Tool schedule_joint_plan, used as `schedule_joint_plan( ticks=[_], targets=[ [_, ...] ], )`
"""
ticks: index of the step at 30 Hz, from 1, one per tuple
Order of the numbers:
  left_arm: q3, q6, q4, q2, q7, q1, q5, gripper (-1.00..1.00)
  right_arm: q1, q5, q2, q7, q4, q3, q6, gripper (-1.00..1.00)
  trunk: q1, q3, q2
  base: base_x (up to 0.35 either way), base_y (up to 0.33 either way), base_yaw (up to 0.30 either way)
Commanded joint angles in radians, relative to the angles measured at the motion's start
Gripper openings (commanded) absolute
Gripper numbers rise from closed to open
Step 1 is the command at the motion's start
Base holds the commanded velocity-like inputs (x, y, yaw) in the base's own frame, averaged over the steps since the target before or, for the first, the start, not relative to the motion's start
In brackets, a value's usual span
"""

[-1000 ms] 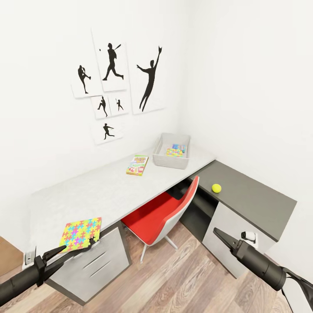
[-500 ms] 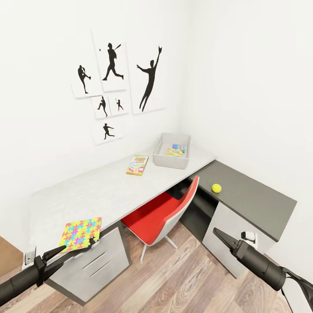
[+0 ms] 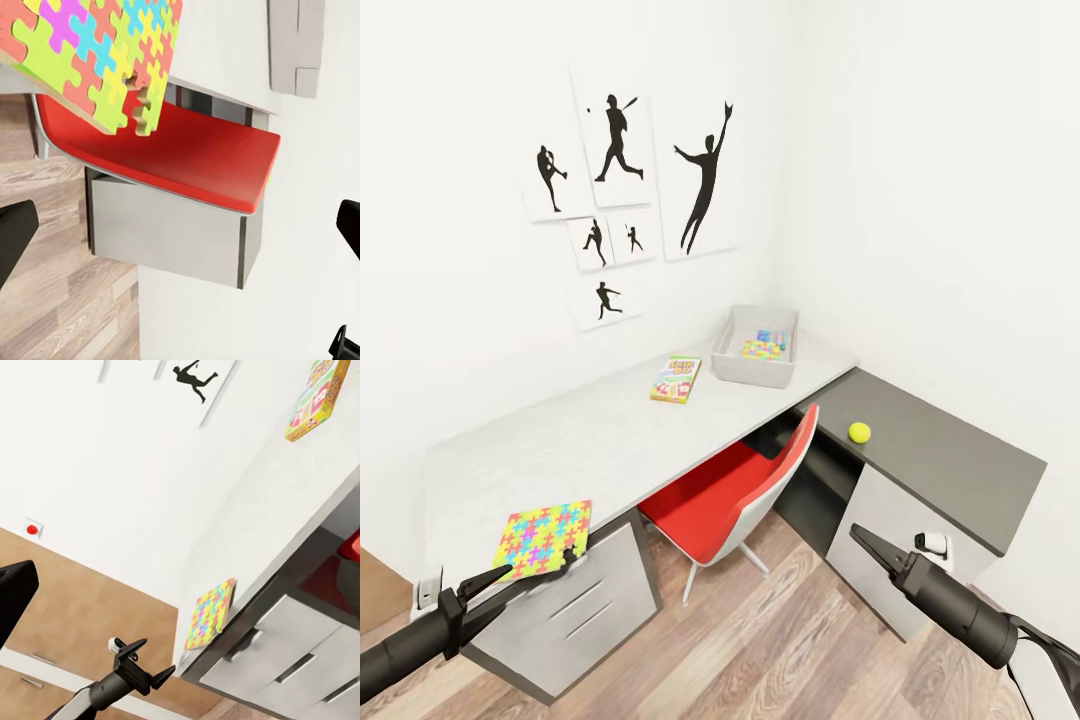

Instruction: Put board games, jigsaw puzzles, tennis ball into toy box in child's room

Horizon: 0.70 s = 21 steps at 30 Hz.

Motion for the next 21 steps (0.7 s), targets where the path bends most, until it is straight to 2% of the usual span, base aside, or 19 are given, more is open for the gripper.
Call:
schedule_joint_plan(
  ticks=[1,17,21],
  targets=[
    [0.002,0.004,0.0,0.0,-0.004,-0.001,-0.002,1.0,-0.001,-0.003,0.0,0.001,0.0,-0.001,0.006,1.0,0.004,-0.005,-0.009,0.0,0.0,0.0],
    [0.001,0.002,0.0,0.0,-0.004,-0.001,0.0,1.0,-0.001,-0.003,0.0,0.0,0.0,-0.001,0.006,1.0,0.066,-0.055,-0.121,0.0,0.0,0.0],
    [0.001,-0.036,0.0,-0.001,-0.003,-0.002,0.001,1.0,-0.001,-0.003,0.0,-0.001,0.0,0.0,0.006,1.0,0.081,-0.068,-0.149,0.0,0.0,0.0]
  ],
)
